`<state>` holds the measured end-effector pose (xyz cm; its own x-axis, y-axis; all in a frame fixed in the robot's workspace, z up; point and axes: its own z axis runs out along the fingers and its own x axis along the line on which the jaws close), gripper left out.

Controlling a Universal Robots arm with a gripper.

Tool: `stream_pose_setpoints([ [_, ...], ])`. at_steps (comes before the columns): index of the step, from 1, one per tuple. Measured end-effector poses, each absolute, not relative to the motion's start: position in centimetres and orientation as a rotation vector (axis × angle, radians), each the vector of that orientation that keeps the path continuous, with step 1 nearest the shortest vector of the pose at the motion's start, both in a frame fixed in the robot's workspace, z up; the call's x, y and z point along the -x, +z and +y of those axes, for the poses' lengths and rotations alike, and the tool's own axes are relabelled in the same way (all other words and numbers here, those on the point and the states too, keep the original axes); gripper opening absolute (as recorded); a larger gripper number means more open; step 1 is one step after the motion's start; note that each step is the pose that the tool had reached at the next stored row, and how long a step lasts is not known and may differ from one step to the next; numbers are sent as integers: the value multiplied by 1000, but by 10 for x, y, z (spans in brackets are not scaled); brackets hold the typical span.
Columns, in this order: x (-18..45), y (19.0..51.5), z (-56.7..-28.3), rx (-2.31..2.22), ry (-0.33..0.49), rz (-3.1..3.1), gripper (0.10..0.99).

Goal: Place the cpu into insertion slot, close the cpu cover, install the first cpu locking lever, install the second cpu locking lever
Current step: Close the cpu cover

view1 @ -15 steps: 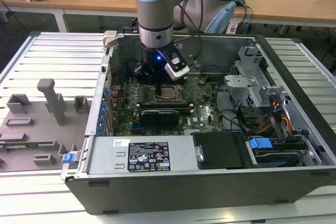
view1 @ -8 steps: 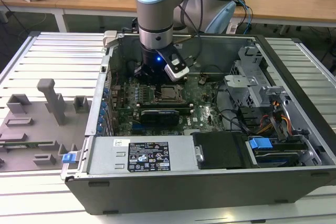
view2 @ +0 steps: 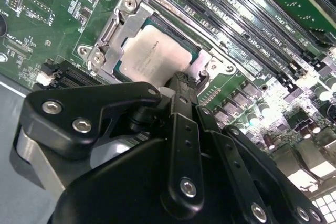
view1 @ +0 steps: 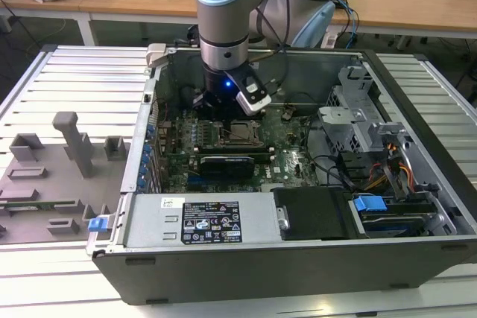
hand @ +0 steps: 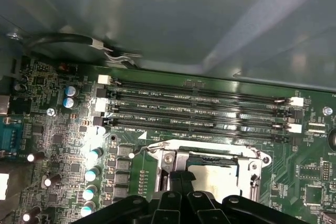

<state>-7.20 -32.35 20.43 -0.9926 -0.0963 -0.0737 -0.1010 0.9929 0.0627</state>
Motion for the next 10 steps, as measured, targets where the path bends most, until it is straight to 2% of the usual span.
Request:
stream_pose_setpoints([
  [10,66,213,-324,152,86,3073,106],
])
